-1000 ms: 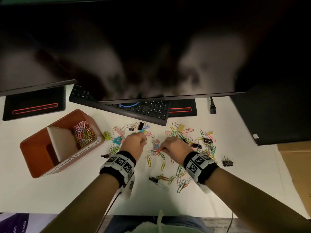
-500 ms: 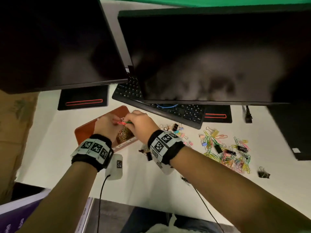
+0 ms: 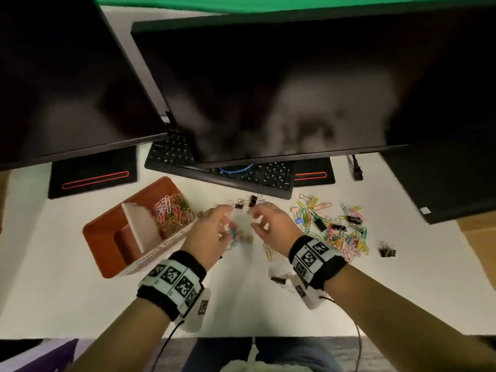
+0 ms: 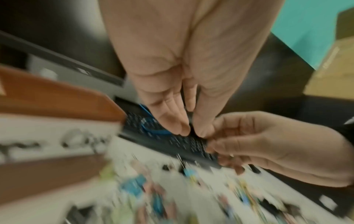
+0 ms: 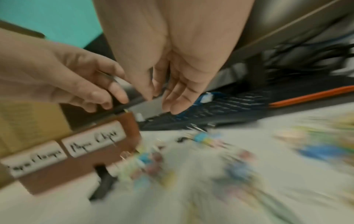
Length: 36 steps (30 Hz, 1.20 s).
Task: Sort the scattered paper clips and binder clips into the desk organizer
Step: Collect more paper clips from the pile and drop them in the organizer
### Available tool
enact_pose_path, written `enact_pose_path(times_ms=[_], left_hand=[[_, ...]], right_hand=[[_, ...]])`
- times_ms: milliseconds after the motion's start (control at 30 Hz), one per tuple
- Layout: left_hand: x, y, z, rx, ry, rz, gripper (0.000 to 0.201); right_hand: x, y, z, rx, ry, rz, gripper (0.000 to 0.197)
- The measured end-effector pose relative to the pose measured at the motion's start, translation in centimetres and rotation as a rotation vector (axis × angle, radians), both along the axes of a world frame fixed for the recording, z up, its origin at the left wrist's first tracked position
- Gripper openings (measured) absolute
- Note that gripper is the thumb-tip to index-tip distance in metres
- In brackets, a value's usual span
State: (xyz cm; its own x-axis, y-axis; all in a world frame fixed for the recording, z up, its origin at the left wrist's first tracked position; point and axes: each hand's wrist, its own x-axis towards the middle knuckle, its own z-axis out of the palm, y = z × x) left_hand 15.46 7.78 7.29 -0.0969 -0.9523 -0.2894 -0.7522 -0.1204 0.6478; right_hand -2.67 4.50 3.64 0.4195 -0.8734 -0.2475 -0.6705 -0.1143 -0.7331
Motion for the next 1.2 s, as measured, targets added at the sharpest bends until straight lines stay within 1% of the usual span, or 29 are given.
enact_pose_path(times_ms=[67,100,200,267,333,400,467,533,633,767,833,933,1033,1133,1200], left_hand=[[-2.5,-0.2,-2.0,0.088,-0.032,-0.138,0.045],[-3.8,-0.2,-2.9,0.117,-0.058,-0.211,0.046],[-6.8,-0.1,-5.3,0.144,-0.132,-0.360,0.058],[-8.0,-0.1,-6.6,0.152,-0.215,-0.413,0.067],[-8.6,-0.4,-7.5,0.157,-0.312,-0.449,0.073],[-9.1,-0.7,-8.1,0.159,-0.391,-0.477,0.073],[-9.6,-1.0,-8.3,0.160,-0.417,-0.480,0.070],[-10.0,-1.3,-8.4,0.152,-0.389,-0.465,0.062],[-10.7,-1.6,-8.6,0.148,-0.329,-0.423,0.052],[-11.4,-1.6,-9.1,0.128,-0.203,-0.250,0.040],[-11.5,-1.6,-9.3,0.125,-0.192,-0.177,0.029],[-11.4,-1.6,-9.5,0.152,-0.190,-0.085,0.018],[-11.3,-1.8,-9.9,0.167,-0.189,-0.046,0.017],[-11.3,-2.1,-10.0,0.189,-0.220,-0.056,0.018],[-11.3,-2.2,-10.1,0.196,-0.257,-0.101,0.016]], right_hand=[[-4.4,1.1,-1.5,0.047,0.138,-0.027,0.030],[-6.2,1.6,-2.1,0.073,0.188,-0.032,0.033],[-10.0,2.6,-3.2,0.133,0.255,-0.049,0.046],[-11.5,3.0,-3.7,0.118,0.275,-0.024,0.055],[-12.3,3.1,-4.3,0.097,0.329,0.052,0.065],[-12.7,2.9,-4.7,0.099,0.393,0.109,0.073],[-12.8,2.5,-5.0,0.090,0.424,0.134,0.076],[-12.7,2.2,-5.1,0.063,0.424,0.150,0.072],[-12.3,1.7,-5.4,0.054,0.345,0.125,0.056],[-11.8,0.8,-5.5,0.014,0.259,0.148,0.027],[-11.5,0.3,-5.5,0.004,0.257,0.180,0.015],[-11.3,-0.2,-5.6,0.018,0.292,0.237,0.014],[-11.1,-0.5,-5.5,0.048,0.301,0.239,0.013],[-10.9,-0.9,-5.3,0.084,0.314,0.208,0.017],[-10.7,-1.1,-5.2,0.114,0.352,0.213,0.019]])
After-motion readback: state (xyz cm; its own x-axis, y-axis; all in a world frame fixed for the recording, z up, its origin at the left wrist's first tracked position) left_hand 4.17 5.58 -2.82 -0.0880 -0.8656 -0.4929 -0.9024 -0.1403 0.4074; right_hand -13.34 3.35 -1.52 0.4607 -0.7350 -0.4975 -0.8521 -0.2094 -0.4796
